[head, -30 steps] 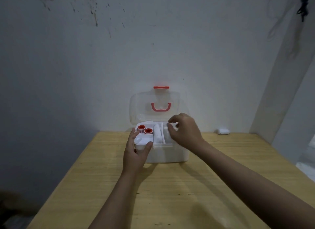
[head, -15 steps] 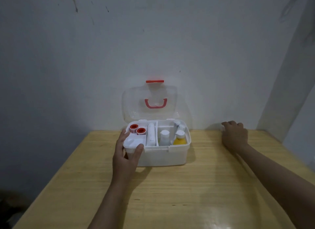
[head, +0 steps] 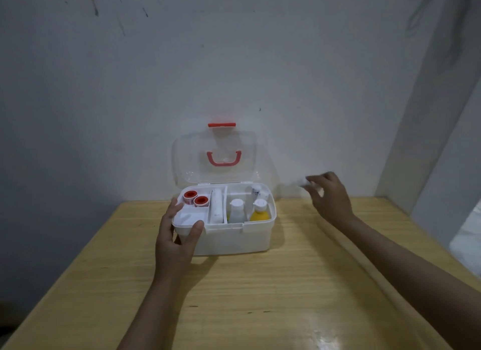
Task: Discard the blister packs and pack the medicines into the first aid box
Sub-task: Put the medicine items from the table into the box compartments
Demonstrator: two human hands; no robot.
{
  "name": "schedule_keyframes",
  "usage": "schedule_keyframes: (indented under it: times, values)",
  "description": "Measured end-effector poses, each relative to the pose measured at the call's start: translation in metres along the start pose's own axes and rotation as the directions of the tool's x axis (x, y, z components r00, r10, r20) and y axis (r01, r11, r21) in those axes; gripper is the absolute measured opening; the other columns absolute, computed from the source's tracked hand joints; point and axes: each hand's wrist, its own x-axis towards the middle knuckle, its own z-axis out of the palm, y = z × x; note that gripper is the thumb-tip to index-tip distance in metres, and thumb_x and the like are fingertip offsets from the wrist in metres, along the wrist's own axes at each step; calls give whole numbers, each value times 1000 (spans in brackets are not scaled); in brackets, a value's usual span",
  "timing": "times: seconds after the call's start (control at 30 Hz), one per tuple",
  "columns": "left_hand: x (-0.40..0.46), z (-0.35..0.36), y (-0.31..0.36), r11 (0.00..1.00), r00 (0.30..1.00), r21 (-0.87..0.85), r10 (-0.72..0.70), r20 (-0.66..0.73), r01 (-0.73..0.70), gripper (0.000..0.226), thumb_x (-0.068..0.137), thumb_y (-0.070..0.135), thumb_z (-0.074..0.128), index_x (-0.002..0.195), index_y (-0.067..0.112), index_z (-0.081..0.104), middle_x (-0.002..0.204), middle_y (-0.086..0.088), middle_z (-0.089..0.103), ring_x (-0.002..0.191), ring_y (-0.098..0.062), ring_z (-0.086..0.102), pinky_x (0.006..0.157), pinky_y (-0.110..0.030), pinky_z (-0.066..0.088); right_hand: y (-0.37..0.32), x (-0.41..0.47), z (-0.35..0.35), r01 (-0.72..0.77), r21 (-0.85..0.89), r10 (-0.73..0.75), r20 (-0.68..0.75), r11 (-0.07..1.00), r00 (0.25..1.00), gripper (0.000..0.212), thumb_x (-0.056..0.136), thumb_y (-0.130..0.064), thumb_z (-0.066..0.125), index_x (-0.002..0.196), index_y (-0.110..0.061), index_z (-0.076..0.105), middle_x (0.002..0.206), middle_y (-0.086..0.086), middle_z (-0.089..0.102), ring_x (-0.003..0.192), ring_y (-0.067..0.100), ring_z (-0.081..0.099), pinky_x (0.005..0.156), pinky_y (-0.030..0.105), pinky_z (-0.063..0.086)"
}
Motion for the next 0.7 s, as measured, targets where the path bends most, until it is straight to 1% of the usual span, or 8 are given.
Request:
schedule_keyframes:
  times: [0.13,0.2,0.3,0.4,0.5,0.57,0.63,0.7]
  values:
    - [-1,-3,5,998,999,-46,-48,20,49,59,80,19,71,128,40,45,145,14,39,128,-7,41,89,-22,48,-100,7,-17,230,218,-224,-52,949,973,22,81,-27,71,95,-10,71,86,5,61,73,12,58,64,19,43]
    - [0,-5,10,996,997,-38,-75,27,76,66,79,20,73,137,31,43,139,15,41,125,-7,44,86,-17,48,-148,10,-18,302,289,-334,68,909,940,23,79,-30,72,91,-11,70,87,3,63,72,10,58,65,18,47]
    - [0,-8,19,997,995,-4,-79,57,80,71,78,21,74,141,21,41,132,14,43,119,-7,45,67,0,42,-203,6,-2,348,246,-419,364,905,832,24,79,-30,71,96,-12,72,91,4,67,74,11,58,69,26,53]
    - [2,-15,21,997,993,22,-74,93,72,73,77,30,75,141,24,42,133,14,47,122,-7,46,74,-1,40,-230,-3,23,372,169,-402,539,913,740,23,79,-25,70,97,-11,74,92,7,71,73,14,59,67,31,51]
    - [4,-20,21,994,989,45,-106,108,101,79,73,37,76,142,24,40,144,7,44,131,-11,41,90,-18,39,-239,-5,40,357,119,-351,618,926,704,21,74,-24,72,90,-11,76,85,9,72,73,21,63,62,29,43]
    - [3,-21,23,994,987,40,-110,117,106,79,74,35,77,142,23,40,143,7,45,129,-10,43,86,-13,39,-239,-5,46,321,112,-316,638,940,702,23,73,-22,74,92,-10,75,88,8,74,77,20,66,66,30,49]
    - [2,-21,25,994,987,21,-109,120,107,76,75,32,77,142,23,41,132,14,51,116,1,50,74,-4,42,-236,-4,46,277,135,-297,637,951,711,28,75,-25,74,99,-10,73,97,5,73,85,16,66,75,29,52]
    - [1,-20,26,994,987,-7,-110,115,112,75,75,28,77,141,22,42,122,20,52,101,12,50,70,-2,44,-230,4,42,256,143,-291,561,956,775,32,80,-29,70,105,-10,70,106,3,70,96,16,63,82,28,49]
